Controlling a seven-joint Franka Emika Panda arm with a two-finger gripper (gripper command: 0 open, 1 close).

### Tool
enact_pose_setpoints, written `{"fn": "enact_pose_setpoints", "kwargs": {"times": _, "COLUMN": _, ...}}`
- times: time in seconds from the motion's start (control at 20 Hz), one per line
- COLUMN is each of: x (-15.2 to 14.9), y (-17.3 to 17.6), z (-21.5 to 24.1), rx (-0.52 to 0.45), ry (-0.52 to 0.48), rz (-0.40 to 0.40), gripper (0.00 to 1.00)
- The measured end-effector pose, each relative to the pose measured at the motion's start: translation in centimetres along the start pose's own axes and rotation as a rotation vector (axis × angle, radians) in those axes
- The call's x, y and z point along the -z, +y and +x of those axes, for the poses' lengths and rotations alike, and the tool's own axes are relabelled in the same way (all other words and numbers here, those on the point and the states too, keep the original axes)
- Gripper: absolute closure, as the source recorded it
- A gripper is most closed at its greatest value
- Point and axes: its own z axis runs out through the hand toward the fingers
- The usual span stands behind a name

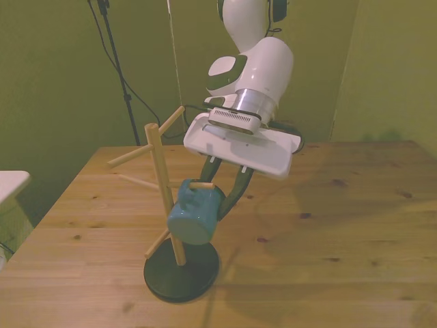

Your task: Unload the mug

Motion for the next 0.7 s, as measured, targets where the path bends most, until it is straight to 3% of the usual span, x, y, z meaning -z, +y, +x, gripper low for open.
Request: {"fn": "enact_pose_setpoints", "kwargs": {"times": 0.7, "x": 1.8, "y": -0.2, "z": 0.2, "rx": -0.032, "ry": -0.009, "rz": 0.004, "gripper": 1.0}}
